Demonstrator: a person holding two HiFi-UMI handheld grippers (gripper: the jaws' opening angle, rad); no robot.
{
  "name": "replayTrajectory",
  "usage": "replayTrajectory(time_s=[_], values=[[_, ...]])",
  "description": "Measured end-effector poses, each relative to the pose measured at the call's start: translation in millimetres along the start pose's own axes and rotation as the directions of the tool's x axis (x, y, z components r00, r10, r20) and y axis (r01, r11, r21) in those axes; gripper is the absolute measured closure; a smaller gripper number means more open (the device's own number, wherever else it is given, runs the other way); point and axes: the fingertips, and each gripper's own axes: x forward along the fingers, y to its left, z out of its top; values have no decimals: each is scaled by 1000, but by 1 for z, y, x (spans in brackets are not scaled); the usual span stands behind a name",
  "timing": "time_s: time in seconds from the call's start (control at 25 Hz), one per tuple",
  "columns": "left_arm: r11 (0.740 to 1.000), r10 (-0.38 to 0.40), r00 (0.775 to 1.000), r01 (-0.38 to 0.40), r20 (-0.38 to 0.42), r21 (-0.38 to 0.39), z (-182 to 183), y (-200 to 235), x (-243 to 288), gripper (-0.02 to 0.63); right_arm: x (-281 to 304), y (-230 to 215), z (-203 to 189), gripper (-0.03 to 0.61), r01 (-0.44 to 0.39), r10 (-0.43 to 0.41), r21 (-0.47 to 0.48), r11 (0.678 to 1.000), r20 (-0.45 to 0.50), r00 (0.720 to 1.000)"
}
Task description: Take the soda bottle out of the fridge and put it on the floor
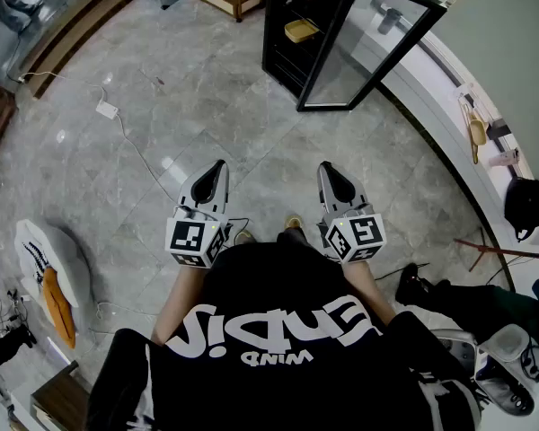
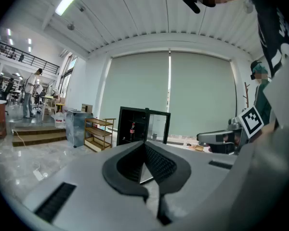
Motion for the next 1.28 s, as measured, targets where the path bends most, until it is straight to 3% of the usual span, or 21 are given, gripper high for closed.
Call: replayTrajectory(time_s=[0.4,0.68,0.96,1.28], values=[[997,-77,997,77,-12,-4,-3,28,18,607,26,17,-6,554,51,-52,29,998,36,998],[994,-111,994,111,-15,-14,-4,44,59,606,53,-10,-5,554,106,-108,51,993,50,993],[991,-130,991,130,-17,-11,7,78,150,606,141,-66,5,554,107,-111,71,992,47,993],[992,-127,991,127,28,-7,75,111,299,606,267,-159,75,554,63,-66,46,997,57,996]])
